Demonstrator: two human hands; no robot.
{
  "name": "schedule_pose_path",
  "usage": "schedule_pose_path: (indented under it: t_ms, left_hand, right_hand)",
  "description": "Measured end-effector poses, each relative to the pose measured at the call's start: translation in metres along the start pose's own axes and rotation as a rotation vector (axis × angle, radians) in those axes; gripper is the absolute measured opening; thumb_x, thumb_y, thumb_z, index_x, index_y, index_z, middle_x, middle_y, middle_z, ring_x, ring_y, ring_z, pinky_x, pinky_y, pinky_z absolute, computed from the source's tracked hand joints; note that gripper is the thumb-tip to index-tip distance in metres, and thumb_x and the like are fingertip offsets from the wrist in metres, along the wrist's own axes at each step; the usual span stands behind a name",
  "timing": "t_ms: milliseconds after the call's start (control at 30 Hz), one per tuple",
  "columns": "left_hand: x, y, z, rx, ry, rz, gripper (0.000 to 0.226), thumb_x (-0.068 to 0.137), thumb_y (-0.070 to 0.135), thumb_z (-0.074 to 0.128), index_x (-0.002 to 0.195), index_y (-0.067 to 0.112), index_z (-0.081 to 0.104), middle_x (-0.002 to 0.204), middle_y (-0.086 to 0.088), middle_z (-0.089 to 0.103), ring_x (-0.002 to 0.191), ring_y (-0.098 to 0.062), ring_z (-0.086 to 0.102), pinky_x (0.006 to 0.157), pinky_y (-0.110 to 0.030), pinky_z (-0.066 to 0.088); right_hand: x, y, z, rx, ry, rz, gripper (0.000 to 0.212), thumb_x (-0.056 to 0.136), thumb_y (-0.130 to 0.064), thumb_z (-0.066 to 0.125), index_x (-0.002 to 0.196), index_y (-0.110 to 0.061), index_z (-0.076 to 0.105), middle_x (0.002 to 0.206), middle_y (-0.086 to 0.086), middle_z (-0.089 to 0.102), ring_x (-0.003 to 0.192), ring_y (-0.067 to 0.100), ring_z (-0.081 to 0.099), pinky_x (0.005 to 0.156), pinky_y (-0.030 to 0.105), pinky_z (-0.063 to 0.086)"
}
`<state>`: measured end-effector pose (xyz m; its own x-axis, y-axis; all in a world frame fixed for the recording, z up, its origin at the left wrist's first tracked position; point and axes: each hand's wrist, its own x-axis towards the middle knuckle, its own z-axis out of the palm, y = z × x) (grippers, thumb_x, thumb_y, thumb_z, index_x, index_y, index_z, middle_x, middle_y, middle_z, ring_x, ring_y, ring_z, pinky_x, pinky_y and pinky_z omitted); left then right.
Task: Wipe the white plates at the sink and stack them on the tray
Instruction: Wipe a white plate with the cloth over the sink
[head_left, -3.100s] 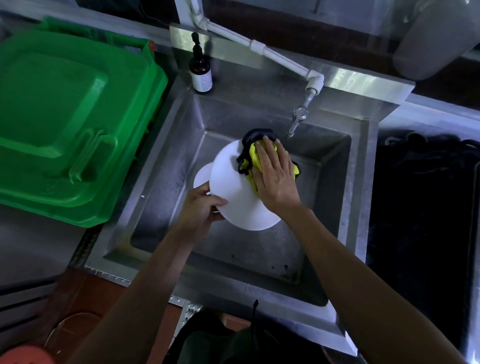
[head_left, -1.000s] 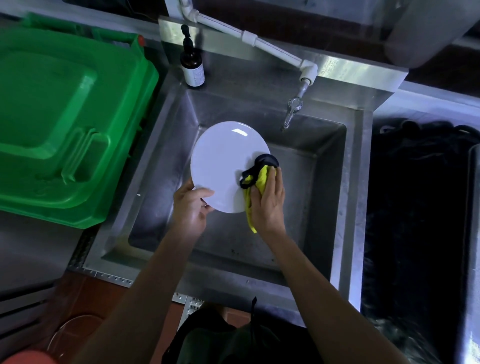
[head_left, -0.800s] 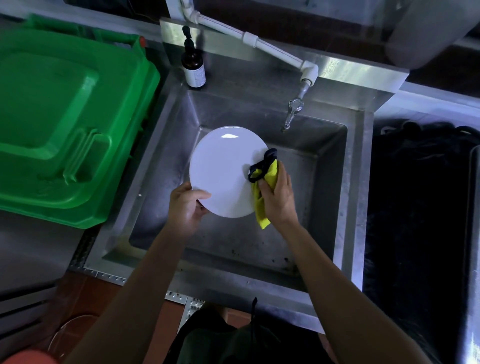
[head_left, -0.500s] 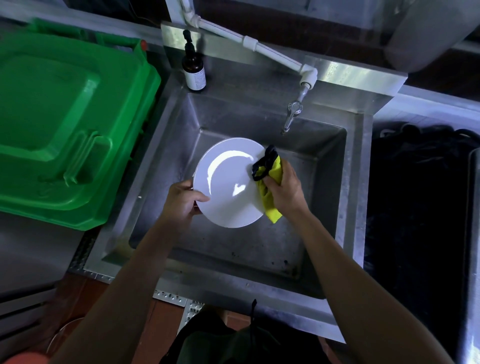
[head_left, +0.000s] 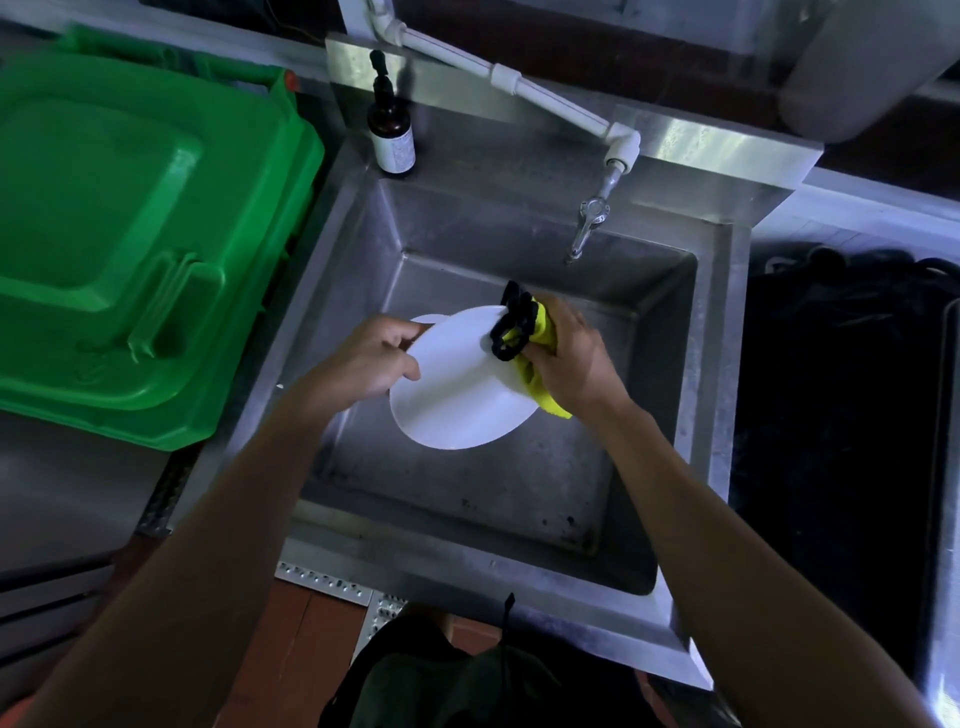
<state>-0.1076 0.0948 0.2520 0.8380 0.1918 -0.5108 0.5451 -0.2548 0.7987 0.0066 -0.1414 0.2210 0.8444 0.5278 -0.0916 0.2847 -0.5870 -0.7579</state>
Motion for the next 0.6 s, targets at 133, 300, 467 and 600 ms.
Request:
schedule_pose_path:
  t_ms: [133,300,467,600]
  left_hand:
    - [0.006,0.008,0.003,0.16,-0.043,0.02,0.044,0.077,-0.011,0.062,0.103,0.02,0.079,0.088,0.027,0.074,0.096,-0.016,0.069,0.08,-0.037,0.056]
    - [0.012,0.006,0.011,0.23,-0.002,0.053,0.048,0.075,-0.015,0.058,0.102,0.018,0.08,0.096,0.003,0.076,0.09,-0.015,0.067,0.072,-0.028,0.052]
    - [0.009,-0.008,0.028,0.129,0.161,0.066,0.053,0.077,-0.011,0.057,0.111,0.023,0.079,0.085,0.031,0.071,0.088,-0.005,0.065,0.067,-0.012,0.047]
    - [-0.001,-0.027,0.044,0.021,0.367,0.035,0.044,0.082,-0.004,0.056,0.112,0.019,0.078,0.101,0.019,0.076,0.104,-0.013,0.067,0.082,-0.015,0.048]
  right_hand:
    - [-0.002,-0.012,-0.001,-0.143,0.025,-0.19,0.049,0.079,-0.012,0.067,0.125,-0.025,0.055,0.115,0.002,0.062,0.098,0.018,0.049,0.075,0.026,0.029]
    - [-0.007,-0.017,-0.002,-0.22,-0.008,-0.245,0.051,0.075,-0.006,0.068,0.125,-0.016,0.063,0.114,0.005,0.065,0.099,0.033,0.06,0.078,0.031,0.039]
    - [-0.015,-0.018,-0.002,-0.279,0.029,-0.314,0.048,0.071,-0.001,0.068,0.117,-0.012,0.066,0.107,0.008,0.066,0.095,0.036,0.061,0.077,0.037,0.048]
    - [-0.02,-0.017,0.003,-0.3,0.132,-0.361,0.039,0.075,-0.013,0.054,0.111,-0.01,0.069,0.101,0.007,0.067,0.09,0.036,0.062,0.075,0.042,0.052]
